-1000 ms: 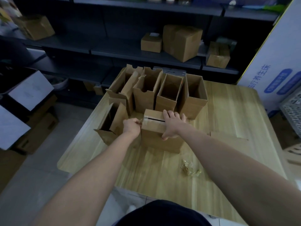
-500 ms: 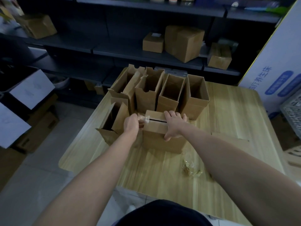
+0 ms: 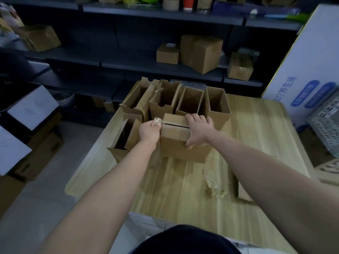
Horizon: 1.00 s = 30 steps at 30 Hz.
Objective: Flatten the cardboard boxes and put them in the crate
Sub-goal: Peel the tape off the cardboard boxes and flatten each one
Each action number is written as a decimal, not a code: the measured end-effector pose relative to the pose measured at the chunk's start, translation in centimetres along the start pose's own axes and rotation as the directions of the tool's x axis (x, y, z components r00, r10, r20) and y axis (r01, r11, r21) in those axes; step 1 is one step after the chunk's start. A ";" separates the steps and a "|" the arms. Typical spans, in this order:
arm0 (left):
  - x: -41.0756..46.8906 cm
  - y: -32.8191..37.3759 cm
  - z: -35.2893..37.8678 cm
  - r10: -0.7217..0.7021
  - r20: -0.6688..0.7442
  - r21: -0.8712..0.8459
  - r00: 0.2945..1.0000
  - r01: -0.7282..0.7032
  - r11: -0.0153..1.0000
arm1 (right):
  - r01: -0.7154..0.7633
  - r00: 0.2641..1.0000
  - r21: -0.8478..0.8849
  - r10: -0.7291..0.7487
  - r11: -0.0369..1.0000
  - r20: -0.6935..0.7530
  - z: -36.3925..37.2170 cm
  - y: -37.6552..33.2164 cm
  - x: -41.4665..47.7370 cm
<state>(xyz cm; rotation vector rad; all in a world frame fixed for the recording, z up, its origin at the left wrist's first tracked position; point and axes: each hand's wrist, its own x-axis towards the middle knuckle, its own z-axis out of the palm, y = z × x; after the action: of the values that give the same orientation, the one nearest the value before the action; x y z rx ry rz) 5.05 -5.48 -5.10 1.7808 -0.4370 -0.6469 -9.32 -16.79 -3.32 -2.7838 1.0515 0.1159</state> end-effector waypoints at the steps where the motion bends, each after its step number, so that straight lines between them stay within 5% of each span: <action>1: 0.0 0.2 0.0 -0.057 -0.014 -0.082 0.998 0.055 0.995 | -0.004 1.000 0.010 0.004 1.000 -0.006 -0.3 0.4 -0.3; 10: 0.0 0.6 1.5 -0.370 -0.057 -0.557 0.927 0.278 0.782 | -0.051 0.997 0.166 0.059 0.985 -0.045 -2.5 5.1 -4.4; 15: 0.5 -0.1 1.2 -0.443 -0.135 -0.567 0.886 0.298 0.768 | -0.168 0.984 0.235 0.178 0.957 -0.022 -3.2 10.1 -7.8; 18: 0.4 -1.3 1.2 -0.350 -0.242 -0.300 0.905 0.273 0.914 | -0.276 0.958 0.186 0.286 0.943 -0.024 -4.1 13.6 -9.8; 22: -2.8 -2.8 5.9 -0.055 0.007 0.078 0.998 0.054 0.995 | -0.286 0.950 0.170 0.302 0.943 -0.076 -4.2 14.8 -10.5; 27: -7.2 -6.3 10.9 0.047 0.478 0.144 0.877 -0.132 0.981 | -0.295 0.942 0.143 0.312 0.945 -0.120 -2.6 15.4 -11.9; 30: -9.3 -8.6 13.4 0.013 0.506 0.236 0.863 -0.153 0.960 | -0.316 0.935 0.137 0.333 0.939 -0.124 -1.6 16.3 -12.9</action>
<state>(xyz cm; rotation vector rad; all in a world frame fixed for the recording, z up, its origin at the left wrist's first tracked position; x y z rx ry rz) -10.80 -7.50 -14.26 1.8216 -0.9941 -1.0341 -29.82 -20.75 -2.09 -2.5240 1.4989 -0.1085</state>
